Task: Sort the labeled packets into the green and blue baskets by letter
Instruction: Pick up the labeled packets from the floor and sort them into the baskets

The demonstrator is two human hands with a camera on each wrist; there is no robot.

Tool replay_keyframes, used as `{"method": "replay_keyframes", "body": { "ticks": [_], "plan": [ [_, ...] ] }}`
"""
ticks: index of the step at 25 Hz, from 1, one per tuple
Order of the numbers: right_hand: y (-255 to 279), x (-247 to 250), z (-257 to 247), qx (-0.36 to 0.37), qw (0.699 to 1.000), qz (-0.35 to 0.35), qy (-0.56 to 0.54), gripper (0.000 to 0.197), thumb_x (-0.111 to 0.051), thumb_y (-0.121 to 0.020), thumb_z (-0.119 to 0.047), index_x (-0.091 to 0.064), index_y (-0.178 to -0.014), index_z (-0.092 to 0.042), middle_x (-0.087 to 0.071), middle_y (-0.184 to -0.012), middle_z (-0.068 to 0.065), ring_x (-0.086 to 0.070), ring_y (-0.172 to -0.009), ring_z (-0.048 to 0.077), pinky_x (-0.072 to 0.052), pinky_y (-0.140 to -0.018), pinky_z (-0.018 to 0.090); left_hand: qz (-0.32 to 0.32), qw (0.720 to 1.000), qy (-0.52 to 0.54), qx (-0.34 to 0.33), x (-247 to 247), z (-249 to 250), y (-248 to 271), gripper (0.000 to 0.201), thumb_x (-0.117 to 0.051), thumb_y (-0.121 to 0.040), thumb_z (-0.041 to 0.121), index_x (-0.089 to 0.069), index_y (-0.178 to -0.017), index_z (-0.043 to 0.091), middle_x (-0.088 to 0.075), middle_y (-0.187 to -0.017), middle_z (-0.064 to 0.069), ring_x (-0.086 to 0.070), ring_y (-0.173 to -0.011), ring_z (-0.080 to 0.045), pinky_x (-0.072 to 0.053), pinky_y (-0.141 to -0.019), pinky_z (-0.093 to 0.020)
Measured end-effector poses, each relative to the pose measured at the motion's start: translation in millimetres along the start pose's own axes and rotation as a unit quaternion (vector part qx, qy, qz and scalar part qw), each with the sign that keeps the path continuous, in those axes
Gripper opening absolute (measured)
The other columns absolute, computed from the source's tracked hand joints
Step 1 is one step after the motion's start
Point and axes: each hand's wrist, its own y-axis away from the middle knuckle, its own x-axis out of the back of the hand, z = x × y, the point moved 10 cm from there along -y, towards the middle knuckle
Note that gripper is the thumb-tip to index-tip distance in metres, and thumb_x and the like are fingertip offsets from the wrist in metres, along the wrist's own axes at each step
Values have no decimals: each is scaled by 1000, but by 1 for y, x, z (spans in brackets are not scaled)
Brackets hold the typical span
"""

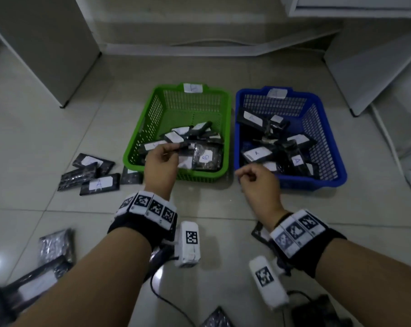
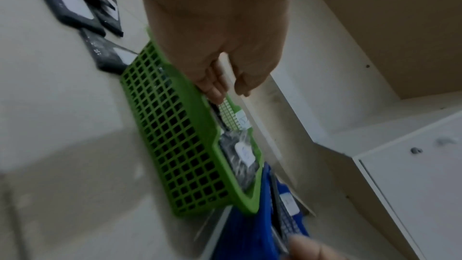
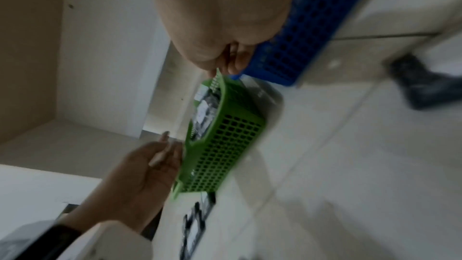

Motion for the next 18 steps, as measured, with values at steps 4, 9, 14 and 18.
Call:
{"method": "replay_keyframes", "body": {
  "ticks": [4, 9, 14, 18],
  "plan": [
    [65, -3, 53, -5, 977, -58, 205, 31, -55, -78, 1, -68, -93, -22, -59, -105, 4, -49, -103, 23, -42, -89, 32, -41, 990, -109, -85, -7, -10, 56, 24, -55, -83, 5, -64, -80, 27, -66, -91, 3, -59, -83, -11, -48, -75, -25],
    [94, -12, 88, -93, 897, -160, 401, 57, -45, -83, -4, -44, -135, -28, -36, -137, 7, -32, -126, 29, -26, -106, 39, -110, 946, -272, -138, 3, -60, 108, 18, -57, -76, 6, -66, -86, 19, -55, -97, 2, -55, -90, -16, -43, -82, -25],
    [86, -52, 63, -30, 923, -203, 325, 59, -42, -76, 11, -52, -128, -15, -44, -119, 12, -40, -112, 28, -35, -91, 30, -121, 877, -462, -59, 35, -96, 125, 59, -71, -68, 37, -54, -123, 23, -44, -125, -3, -45, -113, -27, -42, -94, -40],
    [89, -93, 42, -43, 948, -251, 189, 52, -45, -77, 13, -55, -121, -12, -45, -119, 12, -44, -111, 27, -38, -92, 27, -126, 895, -428, -5, 50, -111, 134, 67, -75, -70, 37, -47, -129, 21, -42, -125, -8, -40, -114, -29, -37, -98, -38]
  ]
}}
